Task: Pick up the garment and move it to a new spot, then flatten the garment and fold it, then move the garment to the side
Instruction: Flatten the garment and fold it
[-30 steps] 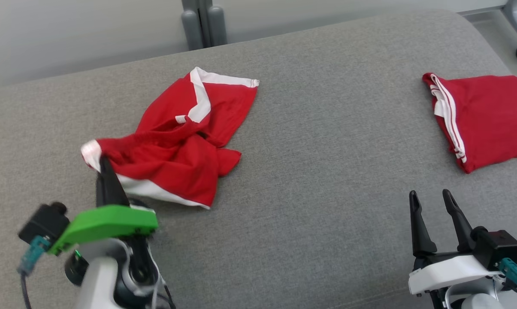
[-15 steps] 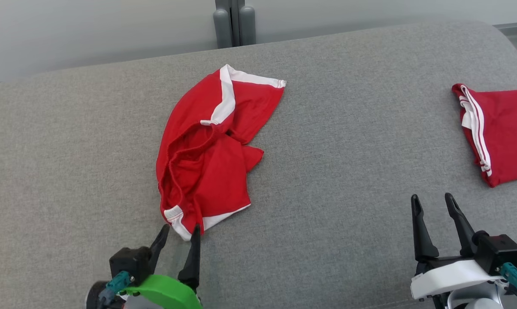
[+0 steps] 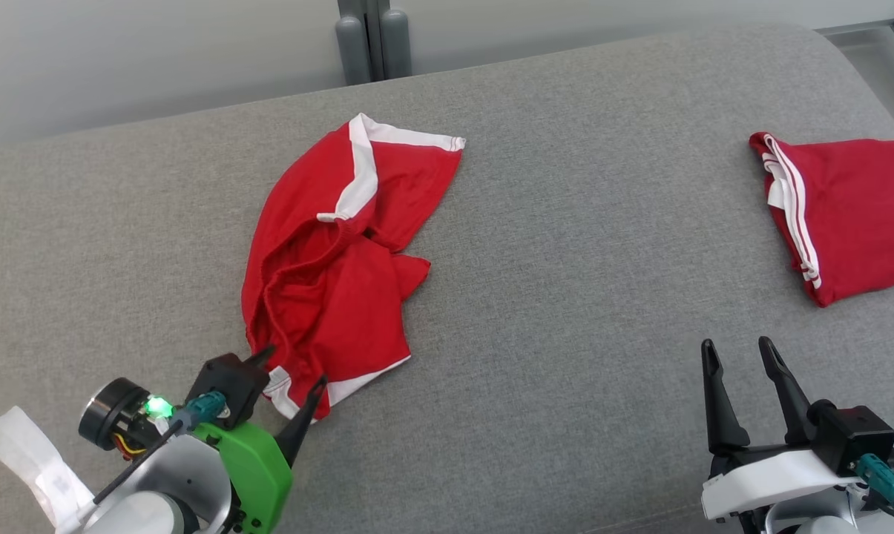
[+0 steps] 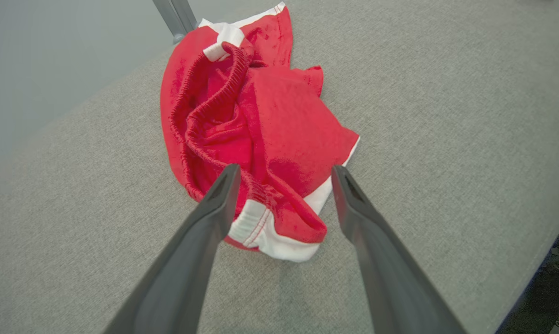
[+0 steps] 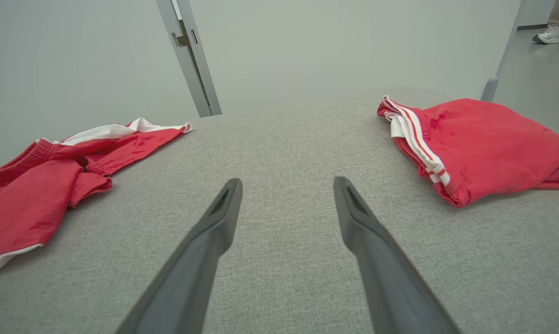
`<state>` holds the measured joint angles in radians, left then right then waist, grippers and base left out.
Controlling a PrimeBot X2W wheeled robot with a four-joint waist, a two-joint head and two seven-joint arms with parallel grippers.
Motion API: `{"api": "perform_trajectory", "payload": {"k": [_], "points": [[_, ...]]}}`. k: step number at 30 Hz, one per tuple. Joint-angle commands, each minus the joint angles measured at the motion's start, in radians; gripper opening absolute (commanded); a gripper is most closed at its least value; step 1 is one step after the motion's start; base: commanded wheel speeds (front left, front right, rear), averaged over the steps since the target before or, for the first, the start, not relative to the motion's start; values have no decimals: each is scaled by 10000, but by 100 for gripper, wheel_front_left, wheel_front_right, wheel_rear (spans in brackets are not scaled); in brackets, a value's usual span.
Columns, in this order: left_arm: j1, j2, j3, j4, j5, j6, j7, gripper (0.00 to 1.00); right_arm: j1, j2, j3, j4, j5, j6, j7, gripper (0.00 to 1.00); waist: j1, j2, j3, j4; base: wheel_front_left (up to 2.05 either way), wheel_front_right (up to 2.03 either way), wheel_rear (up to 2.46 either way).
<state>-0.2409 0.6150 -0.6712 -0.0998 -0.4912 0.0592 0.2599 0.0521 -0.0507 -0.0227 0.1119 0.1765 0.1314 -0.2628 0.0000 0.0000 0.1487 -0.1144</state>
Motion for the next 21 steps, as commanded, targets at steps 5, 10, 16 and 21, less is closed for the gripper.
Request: {"api": "perform_trajectory", "payload": {"k": [5,10,16,21], "points": [[-377,202,-4,770,-219,-220,406,100,18,-7,17,58,133,-15,-25,100,0,0,92,-421,0,0,0],[-393,342,-30,1300,-474,-341,942,24,-30,-5,-30,68,211,-15,-25,100,0,0,154,-564,0,0,0],[-342,-118,398,1185,-1908,-452,1530,0,-122,-8,-79,55,275,-16,-25,100,0,0,118,-684,0,0,0],[-1407,-1043,1156,111,-3483,-578,1807,0,-221,-5,-22,107,252,-16,-25,100,0,0,23,-766,0,0,0]]}}
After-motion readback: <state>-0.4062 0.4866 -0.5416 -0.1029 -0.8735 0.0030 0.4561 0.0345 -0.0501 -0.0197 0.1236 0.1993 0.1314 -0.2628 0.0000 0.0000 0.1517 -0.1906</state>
